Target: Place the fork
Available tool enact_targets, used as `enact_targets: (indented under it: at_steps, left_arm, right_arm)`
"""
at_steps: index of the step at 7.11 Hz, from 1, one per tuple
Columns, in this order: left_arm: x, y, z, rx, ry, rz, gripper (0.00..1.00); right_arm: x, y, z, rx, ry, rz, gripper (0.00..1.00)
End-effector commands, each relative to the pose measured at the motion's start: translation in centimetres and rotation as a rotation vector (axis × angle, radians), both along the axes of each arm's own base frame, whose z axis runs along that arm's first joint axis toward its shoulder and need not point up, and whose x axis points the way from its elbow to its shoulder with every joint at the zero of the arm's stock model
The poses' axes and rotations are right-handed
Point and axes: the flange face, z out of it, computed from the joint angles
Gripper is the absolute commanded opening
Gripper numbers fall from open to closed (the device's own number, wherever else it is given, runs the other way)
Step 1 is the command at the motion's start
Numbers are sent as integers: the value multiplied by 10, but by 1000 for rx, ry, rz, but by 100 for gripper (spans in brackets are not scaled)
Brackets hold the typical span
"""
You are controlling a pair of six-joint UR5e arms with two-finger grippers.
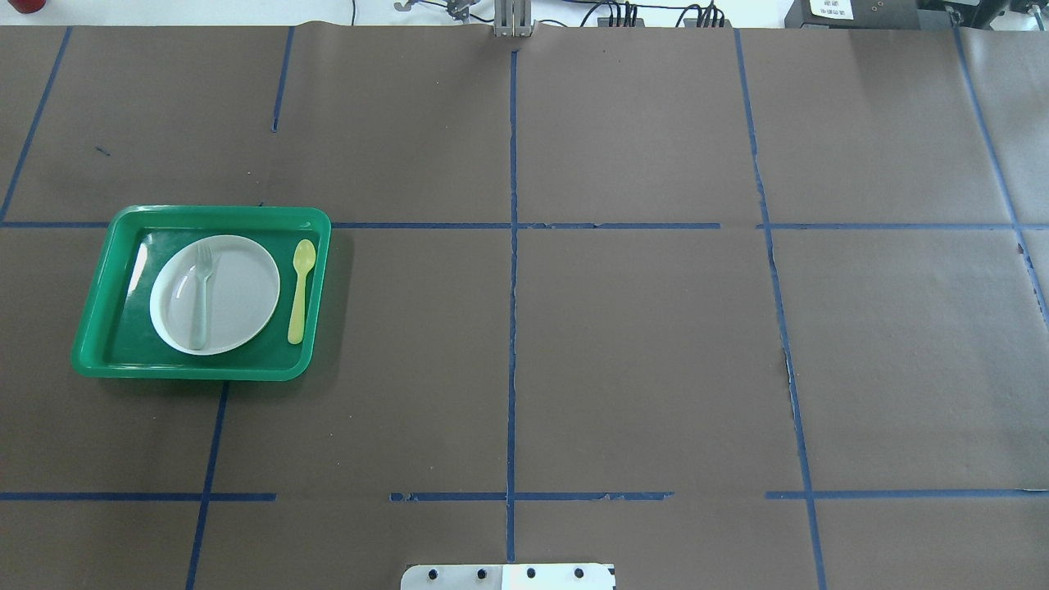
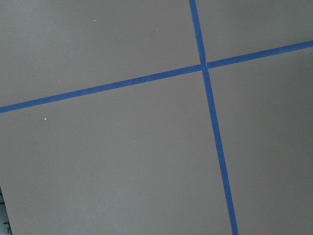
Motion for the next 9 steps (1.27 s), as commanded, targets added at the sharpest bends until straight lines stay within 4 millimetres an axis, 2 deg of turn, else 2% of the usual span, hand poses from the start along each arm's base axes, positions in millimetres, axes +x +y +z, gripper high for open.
enact_targets:
  at_steps: [1,5,6,7,8,9]
  left_arm:
    - [1,-1,3,-4,8,-1,100]
    - [2,-12,-2,8,-2,6,100]
    - [0,-6,-1,11,3,4,100]
    - [9,-12,-10,48,8,14,100]
    - [42,-21,-40,45,35,-24,100]
    - [131,-26,-84,11,48,3,100]
  right_arm:
    - [0,0,0,0,0,0,100]
    - [0,0,0,0,0,0,100]
    - [0,0,0,0,0,0,100]
    - [0,0,0,-1,0,1,100]
    - [0,0,0,0,0,0,100]
    - [0,0,0,-1,0,1,100]
